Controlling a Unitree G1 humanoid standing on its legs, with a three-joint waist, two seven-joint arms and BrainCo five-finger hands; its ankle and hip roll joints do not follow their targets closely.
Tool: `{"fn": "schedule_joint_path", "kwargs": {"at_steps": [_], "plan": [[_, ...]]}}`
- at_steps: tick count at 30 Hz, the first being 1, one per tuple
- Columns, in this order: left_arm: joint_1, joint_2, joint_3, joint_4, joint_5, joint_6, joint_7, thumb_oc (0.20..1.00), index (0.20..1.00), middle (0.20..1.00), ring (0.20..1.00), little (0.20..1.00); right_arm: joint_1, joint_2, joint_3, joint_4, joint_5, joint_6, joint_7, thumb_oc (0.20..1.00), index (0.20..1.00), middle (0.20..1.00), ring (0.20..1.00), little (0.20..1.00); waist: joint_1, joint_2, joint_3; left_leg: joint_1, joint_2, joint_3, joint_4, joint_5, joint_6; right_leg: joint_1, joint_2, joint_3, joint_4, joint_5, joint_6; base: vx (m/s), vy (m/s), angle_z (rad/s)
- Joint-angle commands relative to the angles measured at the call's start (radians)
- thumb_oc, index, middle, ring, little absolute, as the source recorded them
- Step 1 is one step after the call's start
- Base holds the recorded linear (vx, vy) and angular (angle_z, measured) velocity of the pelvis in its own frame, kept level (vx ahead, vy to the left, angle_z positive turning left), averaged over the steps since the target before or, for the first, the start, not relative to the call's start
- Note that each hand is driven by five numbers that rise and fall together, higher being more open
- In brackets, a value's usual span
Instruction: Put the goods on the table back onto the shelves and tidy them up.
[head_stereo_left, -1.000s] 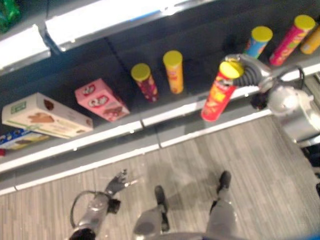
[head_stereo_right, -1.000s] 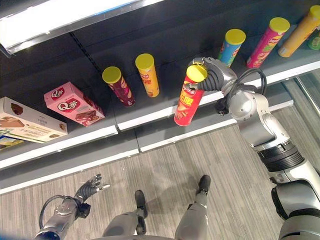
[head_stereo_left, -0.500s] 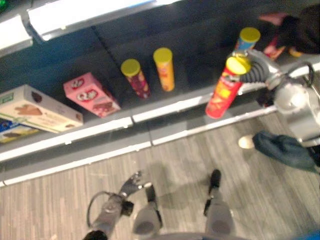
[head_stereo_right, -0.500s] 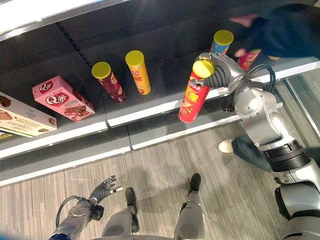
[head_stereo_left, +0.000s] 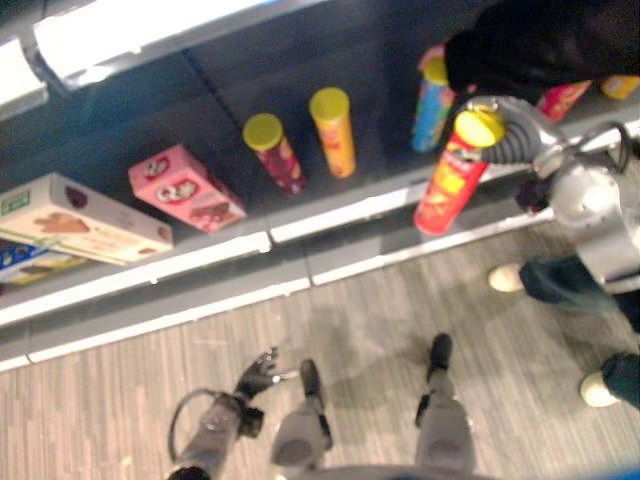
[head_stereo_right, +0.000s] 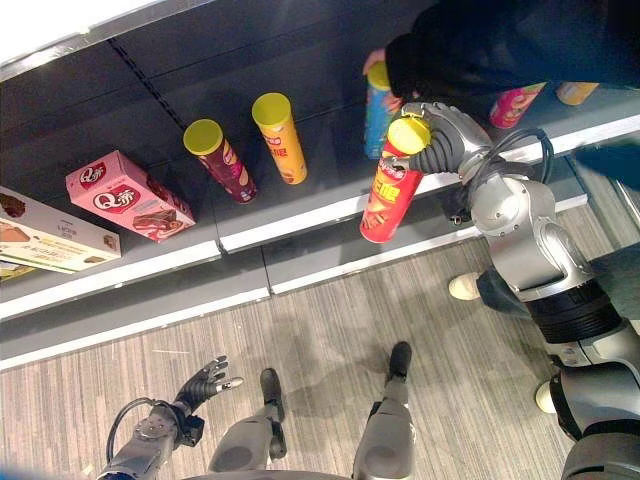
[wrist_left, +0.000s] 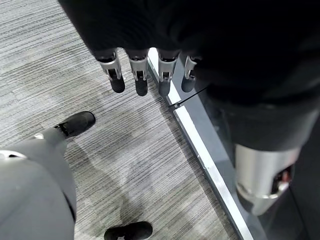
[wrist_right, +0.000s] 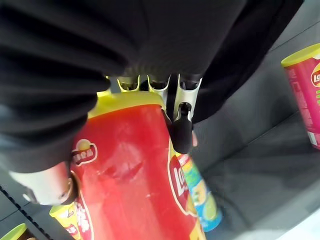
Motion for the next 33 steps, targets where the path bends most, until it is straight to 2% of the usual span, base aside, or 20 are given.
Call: {"fn": "schedule_joint_path", "kwargs": {"at_steps": [1, 33], "plan": [[0.022, 0.045, -0.017, -0.016, -0.002, -0.030, -0.003, 1.000, 1.000, 1.000, 1.000, 1.000, -0.064, -0.035, -0.056, -0.076, -0.010, -0.026, -0.033, 0.200, 0.200, 0.200, 0.200, 0.200, 0.021, -0.032, -0.034, 0.049, 0.016, 0.006, 0.053, -0.075, -0.001, 0.014, -0.060, 0.052, 0.118, -0.048, 0.038, 0.00, 0.000, 0.00], [0.034, 0.040, -0.009, -0.012, 0.016, -0.026, -0.003, 1.000, 1.000, 1.000, 1.000, 1.000, -0.003, -0.055, -0.105, -0.097, -0.014, -0.032, -0.037, 0.200, 0.200, 0.200, 0.200, 0.200, 0.014, -0.038, -0.051, 0.079, 0.023, 0.011, 0.041, -0.076, -0.004, 0.037, -0.052, 0.049, 0.112, -0.054, 0.039, 0.00, 0.000, 0.00]]}}
